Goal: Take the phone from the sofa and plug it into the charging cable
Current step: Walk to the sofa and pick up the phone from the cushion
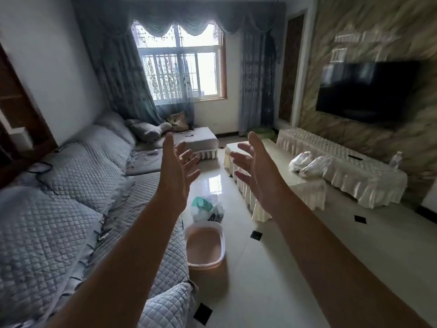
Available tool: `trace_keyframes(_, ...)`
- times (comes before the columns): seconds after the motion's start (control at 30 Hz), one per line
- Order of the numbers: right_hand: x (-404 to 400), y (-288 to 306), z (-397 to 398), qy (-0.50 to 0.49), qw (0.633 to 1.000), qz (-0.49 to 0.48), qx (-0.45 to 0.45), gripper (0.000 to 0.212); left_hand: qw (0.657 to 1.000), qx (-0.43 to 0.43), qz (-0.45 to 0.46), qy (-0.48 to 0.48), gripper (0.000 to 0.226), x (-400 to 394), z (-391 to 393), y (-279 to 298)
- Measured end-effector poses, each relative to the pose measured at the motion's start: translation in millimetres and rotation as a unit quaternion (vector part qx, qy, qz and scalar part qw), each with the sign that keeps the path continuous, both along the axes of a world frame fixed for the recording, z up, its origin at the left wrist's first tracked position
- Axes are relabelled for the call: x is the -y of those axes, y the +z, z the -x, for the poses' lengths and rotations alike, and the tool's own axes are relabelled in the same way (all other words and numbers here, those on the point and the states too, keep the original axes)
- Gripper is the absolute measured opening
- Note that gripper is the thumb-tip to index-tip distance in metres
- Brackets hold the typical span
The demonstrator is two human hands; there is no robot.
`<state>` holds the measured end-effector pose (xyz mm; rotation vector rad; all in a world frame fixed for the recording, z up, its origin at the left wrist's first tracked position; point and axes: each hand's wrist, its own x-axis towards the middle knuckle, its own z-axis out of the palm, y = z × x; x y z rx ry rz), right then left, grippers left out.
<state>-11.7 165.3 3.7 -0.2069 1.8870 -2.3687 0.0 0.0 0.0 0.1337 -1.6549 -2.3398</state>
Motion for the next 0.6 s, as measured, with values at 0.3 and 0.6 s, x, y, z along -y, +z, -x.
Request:
trace_keyframes(0.3,-12,-14,110,0.049,0.998,0.019,0.02,0.057,0.997,0.014,0.056,0.042,0.058,-38,90,-14)
trace_keyframes(0.6,-9,-15,186,0.059,0.997,0.036,0.03,0.058,0.994,0.035,0.075,0.074,0.066,-36,164,-14)
